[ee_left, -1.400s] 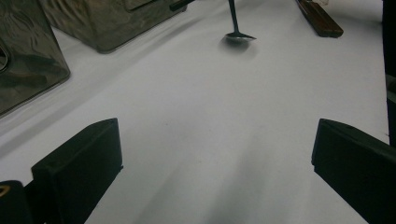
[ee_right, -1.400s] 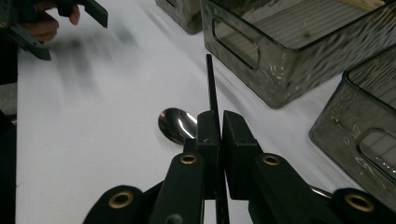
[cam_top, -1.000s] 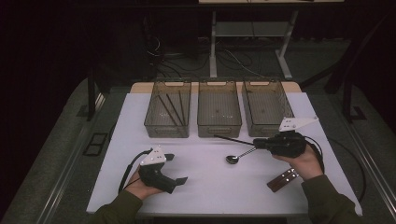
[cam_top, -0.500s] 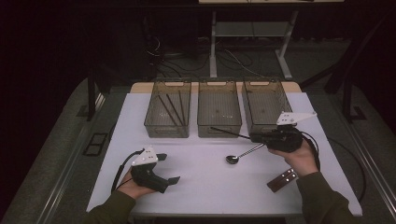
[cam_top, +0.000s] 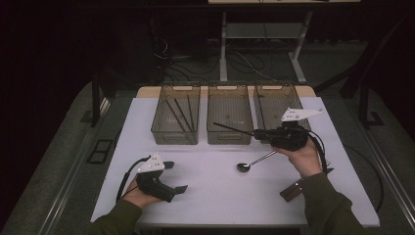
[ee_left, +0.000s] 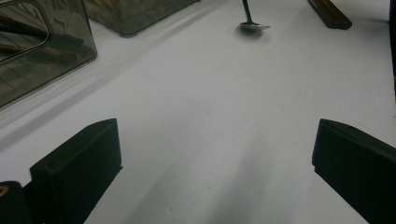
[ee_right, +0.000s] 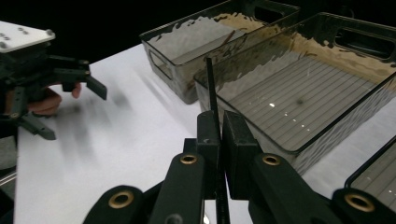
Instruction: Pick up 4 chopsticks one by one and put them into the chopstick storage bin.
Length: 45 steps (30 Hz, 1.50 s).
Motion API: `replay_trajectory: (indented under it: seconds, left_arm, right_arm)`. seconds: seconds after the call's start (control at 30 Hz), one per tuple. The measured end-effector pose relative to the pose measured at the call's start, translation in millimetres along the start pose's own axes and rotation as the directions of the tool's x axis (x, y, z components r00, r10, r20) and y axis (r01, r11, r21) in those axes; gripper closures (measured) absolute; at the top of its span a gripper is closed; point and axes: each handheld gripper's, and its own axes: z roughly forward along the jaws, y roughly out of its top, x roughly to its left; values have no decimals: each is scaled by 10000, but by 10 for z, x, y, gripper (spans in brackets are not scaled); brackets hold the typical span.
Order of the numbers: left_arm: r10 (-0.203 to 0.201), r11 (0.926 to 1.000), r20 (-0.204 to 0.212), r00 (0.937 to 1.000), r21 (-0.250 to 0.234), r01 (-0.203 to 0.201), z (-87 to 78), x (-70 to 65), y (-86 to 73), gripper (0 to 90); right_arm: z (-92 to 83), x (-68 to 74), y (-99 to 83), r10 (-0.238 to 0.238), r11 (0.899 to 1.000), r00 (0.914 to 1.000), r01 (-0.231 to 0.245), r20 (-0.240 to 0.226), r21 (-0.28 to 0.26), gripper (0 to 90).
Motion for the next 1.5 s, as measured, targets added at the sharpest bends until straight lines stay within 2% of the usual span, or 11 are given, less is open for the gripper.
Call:
replay_trajectory:
  seconds: [0.13, 0.33, 0.7, 1.1, 1.33, 1.5]
  left_arm:
    - [11, 10000, -119, 9999, 17, -11, 6, 13, 5, 1]
    - [33, 9990, -321, 9995, -448, -48, -4, 33, 33, 8]
    - [-134, 9990, -180, 9997, -434, 126, 6, 22, 42, 8]
    - [-133, 9990, -155, 9998, -422, 126, 4, 2, 50, 6]
    - [-100, 9991, -198, 9998, -405, 92, 8, -4, 50, 15]
    - [-135, 9988, -199, 9997, -472, 125, 3, -2, 49, 22]
  right_arm:
    - [56, -12, 46, 19, 10000, 9999, -18, 140, -81, 854]
    - [110, -28, 122, 79, 9997, 9995, -73, 302, -221, 854]
    - [228, -76, 322, 183, 9996, 9981, -169, 595, -227, 854]
    - [541, -97, 552, 366, 9992, 9964, -354, 764, -168, 854]
    - [793, -90, 656, 300, 9995, 9958, -303, 866, 15, 854]
    - [981, -82, 716, 471, 9988, 9939, -479, 996, 54, 854]
